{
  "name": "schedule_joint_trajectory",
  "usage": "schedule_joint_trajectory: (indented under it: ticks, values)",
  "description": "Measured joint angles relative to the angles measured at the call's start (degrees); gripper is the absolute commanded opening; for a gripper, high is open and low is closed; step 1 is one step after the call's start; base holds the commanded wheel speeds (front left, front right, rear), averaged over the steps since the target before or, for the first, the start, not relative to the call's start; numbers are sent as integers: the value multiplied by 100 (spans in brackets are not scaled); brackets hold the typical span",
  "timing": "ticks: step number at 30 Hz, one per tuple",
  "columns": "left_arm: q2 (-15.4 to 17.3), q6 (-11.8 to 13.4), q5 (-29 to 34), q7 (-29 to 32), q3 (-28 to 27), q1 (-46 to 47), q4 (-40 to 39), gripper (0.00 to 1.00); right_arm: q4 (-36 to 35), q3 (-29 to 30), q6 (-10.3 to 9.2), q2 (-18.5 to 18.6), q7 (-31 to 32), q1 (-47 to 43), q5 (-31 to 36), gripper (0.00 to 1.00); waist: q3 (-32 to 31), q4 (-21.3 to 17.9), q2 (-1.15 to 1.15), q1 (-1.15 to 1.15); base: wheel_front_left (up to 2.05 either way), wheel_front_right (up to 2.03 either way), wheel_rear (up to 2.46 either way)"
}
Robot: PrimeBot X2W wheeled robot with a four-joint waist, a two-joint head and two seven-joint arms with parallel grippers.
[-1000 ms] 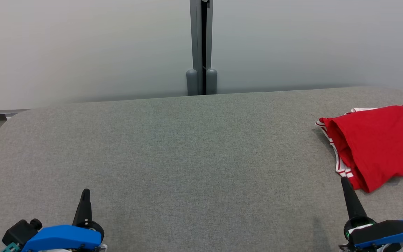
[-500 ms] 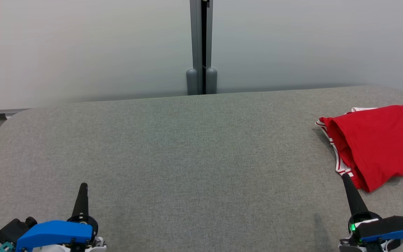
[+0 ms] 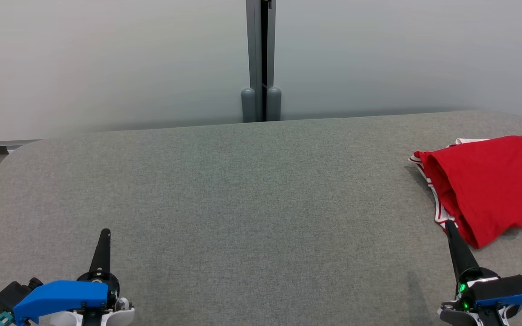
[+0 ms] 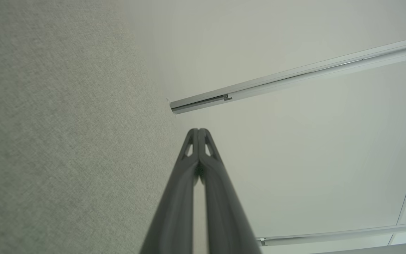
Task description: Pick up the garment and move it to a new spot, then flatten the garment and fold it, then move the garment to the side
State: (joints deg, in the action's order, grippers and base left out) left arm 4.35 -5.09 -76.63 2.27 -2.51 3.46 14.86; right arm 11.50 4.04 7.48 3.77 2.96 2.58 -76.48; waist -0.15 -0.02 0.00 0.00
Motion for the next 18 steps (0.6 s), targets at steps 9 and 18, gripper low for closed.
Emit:
schedule_joint_trajectory:
  ticks: [9,18]
  values:
    - [-41,-58,-397,116,-98,56,-15,0,58,27,0,0,57,85,-432,0,7,1,0,0,0,0,0]
    - [-73,-112,-768,219,-205,117,-33,0,123,57,0,-1,111,157,-834,0,15,1,0,0,0,0,0]
